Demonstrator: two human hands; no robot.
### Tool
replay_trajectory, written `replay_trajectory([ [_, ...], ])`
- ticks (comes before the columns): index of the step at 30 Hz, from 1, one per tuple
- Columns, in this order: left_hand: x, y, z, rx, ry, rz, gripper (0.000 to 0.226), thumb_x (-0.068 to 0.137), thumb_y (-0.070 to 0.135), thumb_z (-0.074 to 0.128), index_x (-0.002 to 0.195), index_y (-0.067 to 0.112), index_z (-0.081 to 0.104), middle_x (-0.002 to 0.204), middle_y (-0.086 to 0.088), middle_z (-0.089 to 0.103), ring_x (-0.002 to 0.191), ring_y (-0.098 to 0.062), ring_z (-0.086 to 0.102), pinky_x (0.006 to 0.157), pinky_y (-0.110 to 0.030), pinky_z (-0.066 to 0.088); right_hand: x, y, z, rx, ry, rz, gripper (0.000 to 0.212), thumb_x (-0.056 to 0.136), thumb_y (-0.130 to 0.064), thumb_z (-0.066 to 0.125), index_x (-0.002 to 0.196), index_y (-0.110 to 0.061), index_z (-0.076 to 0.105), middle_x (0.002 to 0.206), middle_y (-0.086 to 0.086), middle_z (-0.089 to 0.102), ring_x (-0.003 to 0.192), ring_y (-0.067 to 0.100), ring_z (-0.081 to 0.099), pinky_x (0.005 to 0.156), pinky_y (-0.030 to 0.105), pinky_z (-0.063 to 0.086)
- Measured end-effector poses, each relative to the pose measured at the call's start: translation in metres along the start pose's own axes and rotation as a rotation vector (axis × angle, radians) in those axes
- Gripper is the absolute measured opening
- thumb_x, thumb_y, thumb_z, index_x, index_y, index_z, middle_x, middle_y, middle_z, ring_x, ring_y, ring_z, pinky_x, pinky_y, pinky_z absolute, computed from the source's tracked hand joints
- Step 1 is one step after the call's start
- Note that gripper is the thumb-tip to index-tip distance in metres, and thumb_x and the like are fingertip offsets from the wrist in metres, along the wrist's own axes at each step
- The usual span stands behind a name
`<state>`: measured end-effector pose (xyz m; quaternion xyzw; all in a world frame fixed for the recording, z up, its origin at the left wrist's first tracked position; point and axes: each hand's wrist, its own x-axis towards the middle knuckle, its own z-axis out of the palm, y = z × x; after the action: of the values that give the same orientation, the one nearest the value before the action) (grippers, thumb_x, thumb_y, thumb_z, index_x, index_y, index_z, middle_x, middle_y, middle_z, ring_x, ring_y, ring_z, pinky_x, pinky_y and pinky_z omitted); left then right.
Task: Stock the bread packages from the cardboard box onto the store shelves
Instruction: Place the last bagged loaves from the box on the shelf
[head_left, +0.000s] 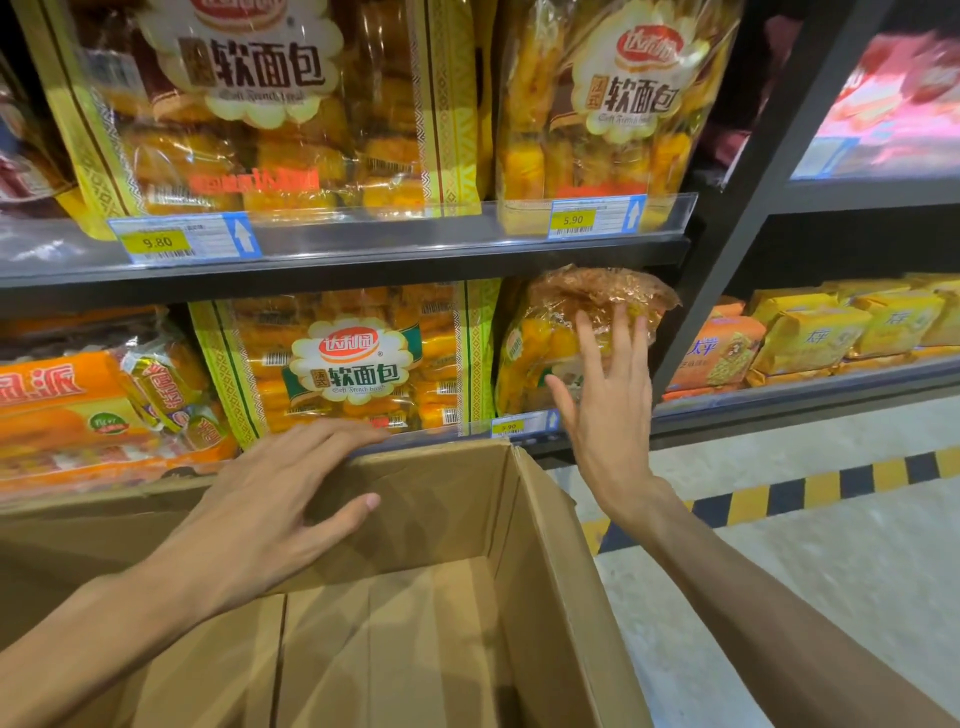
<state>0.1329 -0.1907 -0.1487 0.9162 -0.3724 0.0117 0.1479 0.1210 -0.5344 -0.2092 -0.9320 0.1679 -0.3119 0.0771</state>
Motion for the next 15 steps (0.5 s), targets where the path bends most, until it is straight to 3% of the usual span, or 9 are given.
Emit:
replay_trajectory([
  [3,-0.001,0.0,0.0,0.087,-0.056,0.023,0.056,0.099,0.066,0.029,0.149,0.043,0.039,0.136,0.02,0.058,0.124,-0.002,0.056,0.099,-0.025,0.044,0.013,0.0,-0.001,-0.063,-0.067,-0.004,0.075,0.101,-0.046,0.056,0.165,-0.026,0.021,0.17,0.018,0.024,0.159,0.039,0.013,0.117,0.058,0.04],
  [6,-0.001,-0.003,-0.002,0.043,-0.064,0.02,0.049,0.103,0.052,0.024,0.144,0.041,0.048,0.13,0.02,0.061,0.119,-0.001,0.058,0.094,-0.016,0.036,0.015,-0.001,-0.005,-0.096,-0.124,0.0,0.082,0.099,-0.047,0.06,0.166,-0.025,0.017,0.17,0.02,0.022,0.159,0.041,0.011,0.117,0.059,0.039],
  [12,-0.006,-0.014,-0.002,-0.013,-0.028,0.019,0.037,0.107,0.044,0.028,0.14,0.055,0.039,0.134,0.019,0.061,0.123,-0.006,0.059,0.108,-0.028,0.041,0.004,-0.003,-0.018,-0.093,-0.142,0.006,0.096,0.096,-0.051,0.063,0.167,-0.023,0.005,0.173,0.019,0.005,0.16,0.04,0.0,0.125,0.058,0.024],
  [15,-0.007,-0.017,-0.004,0.058,-0.059,0.033,0.044,0.101,0.058,0.037,0.145,0.05,0.035,0.133,0.013,0.063,0.122,-0.012,0.062,0.11,-0.029,0.041,0.0,-0.007,-0.028,-0.076,-0.131,0.012,0.093,0.097,-0.049,0.064,0.167,-0.023,0.008,0.173,0.02,0.005,0.16,0.04,0.001,0.124,0.059,0.026],
])
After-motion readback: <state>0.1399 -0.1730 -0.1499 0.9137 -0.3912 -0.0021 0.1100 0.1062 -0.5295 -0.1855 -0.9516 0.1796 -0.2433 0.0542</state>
